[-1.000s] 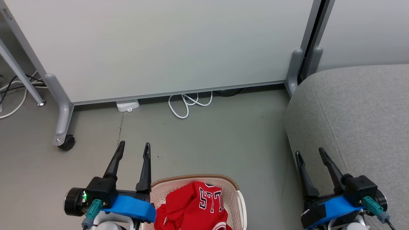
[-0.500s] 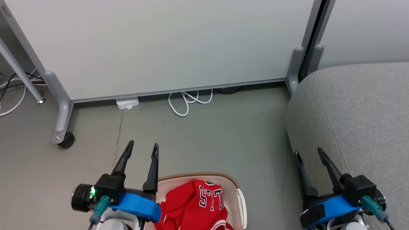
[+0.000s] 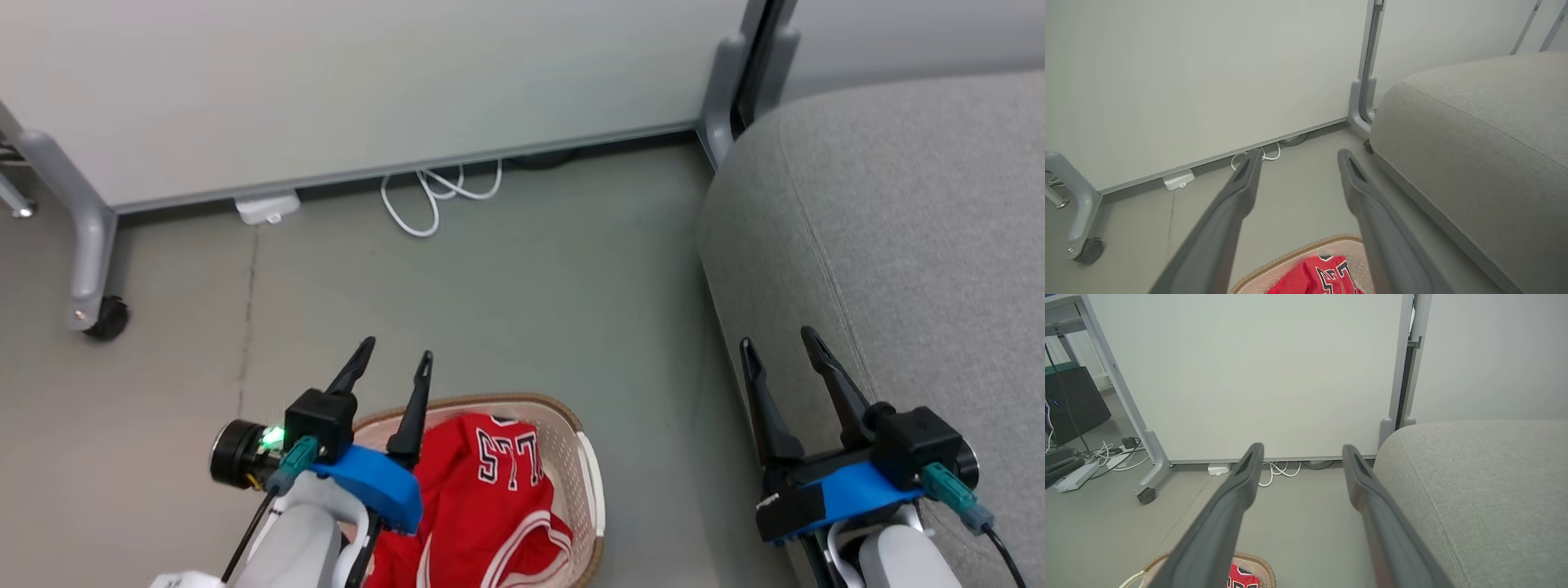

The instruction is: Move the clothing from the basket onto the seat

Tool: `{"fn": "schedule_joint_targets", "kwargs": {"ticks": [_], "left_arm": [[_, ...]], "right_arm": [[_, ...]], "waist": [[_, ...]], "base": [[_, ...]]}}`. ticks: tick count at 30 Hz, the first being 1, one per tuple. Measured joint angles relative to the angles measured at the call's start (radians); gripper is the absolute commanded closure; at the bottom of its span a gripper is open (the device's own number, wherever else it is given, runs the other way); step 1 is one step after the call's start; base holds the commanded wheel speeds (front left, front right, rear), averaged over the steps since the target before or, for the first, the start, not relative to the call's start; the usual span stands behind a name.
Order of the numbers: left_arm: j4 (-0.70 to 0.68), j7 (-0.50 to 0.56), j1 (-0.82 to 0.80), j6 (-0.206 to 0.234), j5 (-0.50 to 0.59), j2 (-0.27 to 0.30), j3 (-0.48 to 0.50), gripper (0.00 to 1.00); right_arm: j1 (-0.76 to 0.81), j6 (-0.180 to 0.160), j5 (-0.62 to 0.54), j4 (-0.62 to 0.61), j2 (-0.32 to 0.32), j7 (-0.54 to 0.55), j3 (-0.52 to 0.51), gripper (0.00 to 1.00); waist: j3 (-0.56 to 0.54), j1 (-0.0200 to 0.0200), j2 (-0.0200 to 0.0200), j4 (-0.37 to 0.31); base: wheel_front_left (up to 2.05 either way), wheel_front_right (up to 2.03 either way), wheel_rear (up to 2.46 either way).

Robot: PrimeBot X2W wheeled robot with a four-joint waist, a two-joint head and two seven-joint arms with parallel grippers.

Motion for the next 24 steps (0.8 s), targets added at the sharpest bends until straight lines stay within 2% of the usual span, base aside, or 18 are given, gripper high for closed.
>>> {"fn": "schedule_joint_targets", "kwargs": {"ticks": [9,24], "left_arm": [[0.196,0.0,-0.152,-0.004,-0.078,0.059,-0.163,0.0],[0.483,0.016,-0.395,-0.004,-0.206,0.094,-0.448,0.0]], "right_arm": [[-0.094,0.0,0.024,-0.031,-0.001,0.0,0.041,0.0],[-0.216,0.0,0.03,-0.107,-0.001,0.0,0.053,0.0]], "waist": [[0.15,0.0001,0.0,-0.063],[0.426,0.0002,-0.0001,-0.146]], "base": [[0.0,0.0,0.0],[0.0,0.0,0.0]]}}
